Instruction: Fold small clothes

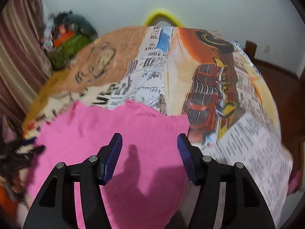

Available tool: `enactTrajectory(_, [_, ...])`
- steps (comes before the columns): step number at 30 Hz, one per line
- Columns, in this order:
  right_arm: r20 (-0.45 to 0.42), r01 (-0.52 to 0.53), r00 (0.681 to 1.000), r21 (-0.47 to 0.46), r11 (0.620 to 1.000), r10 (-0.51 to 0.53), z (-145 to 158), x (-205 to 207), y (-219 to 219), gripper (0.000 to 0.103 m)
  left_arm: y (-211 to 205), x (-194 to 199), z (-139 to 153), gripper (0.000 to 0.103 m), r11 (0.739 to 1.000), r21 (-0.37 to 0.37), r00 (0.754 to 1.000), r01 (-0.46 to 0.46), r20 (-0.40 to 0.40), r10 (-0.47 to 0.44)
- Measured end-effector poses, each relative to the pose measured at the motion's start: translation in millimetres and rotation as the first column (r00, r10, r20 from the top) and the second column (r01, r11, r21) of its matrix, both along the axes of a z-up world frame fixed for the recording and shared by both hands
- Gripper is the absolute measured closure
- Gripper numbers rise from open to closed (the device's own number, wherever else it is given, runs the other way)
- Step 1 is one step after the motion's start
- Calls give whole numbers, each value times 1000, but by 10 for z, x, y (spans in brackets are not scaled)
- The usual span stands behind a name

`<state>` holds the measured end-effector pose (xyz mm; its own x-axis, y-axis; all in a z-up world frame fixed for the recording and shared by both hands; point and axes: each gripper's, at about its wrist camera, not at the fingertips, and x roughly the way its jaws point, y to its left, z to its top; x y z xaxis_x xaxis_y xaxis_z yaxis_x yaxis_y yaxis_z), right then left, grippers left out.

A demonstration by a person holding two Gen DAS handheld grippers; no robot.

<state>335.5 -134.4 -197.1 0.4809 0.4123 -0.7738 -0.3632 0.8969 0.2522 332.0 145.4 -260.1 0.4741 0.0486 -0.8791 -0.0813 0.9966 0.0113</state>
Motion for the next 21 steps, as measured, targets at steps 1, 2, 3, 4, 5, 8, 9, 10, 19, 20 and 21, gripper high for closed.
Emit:
enactTrajectory(1, [-1, -4, 1000, 3, 1000, 4, 23, -70, -28, 47, 8, -34, 28, 43, 1000, -1, 1000, -1, 6, 1])
enactTrajectory(2, [3, -11, 1000, -5, 1000, 11, 41, -116, -39, 47, 16, -66, 49, 43, 1000, -1, 1000, -4, 10, 4])
enactTrajectory(3, [13, -23, 1000, -22, 999, 23, 63, -184, -39, 47, 27, -91, 66, 43, 1000, 0, 1000, -6, 12, 6])
enactTrajectory(4, [25, -40, 999, -47, 998, 41, 83, -280, -40, 47, 56, -128, 90, 43, 1000, 3, 1000, -12, 14, 12])
enactTrajectory(5, [33, -55, 998, -73, 996, 58, 102, -364, -27, 46, 80, -158, 104, 43, 1000, 5, 1000, -19, 15, 19])
enactTrajectory(8, [62, -77, 994, -151, 986, 87, 133, -613, -56, 39, 198, -238, 141, 43, 999, -4, 999, -45, 3, 45])
enactTrajectory(9, [69, -82, 993, -169, 982, 94, 136, -722, -78, 39, 234, -265, 152, 43, 999, -9, 999, -52, 1, 52])
enactTrajectory(10, [68, -84, 993, -181, 980, 98, 125, -752, -79, 39, 270, -292, 167, 43, 998, -13, 998, -60, -1, 60])
enactTrajectory(19, [-22, -80, 997, -195, 978, 77, -122, -1134, -249, 39, 484, -467, 252, 43, 992, -73, 994, -107, -22, 106])
enactTrajectory(20, [-38, -77, 997, -181, 980, 72, -155, -1163, -264, 39, 471, -498, 251, 43, 991, -75, 994, -107, -24, 105])
enactTrajectory(21, [-50, -75, 996, -169, 983, 67, -180, -1190, -264, 39, 455, -532, 252, 43, 992, -80, 995, -100, -23, 99])
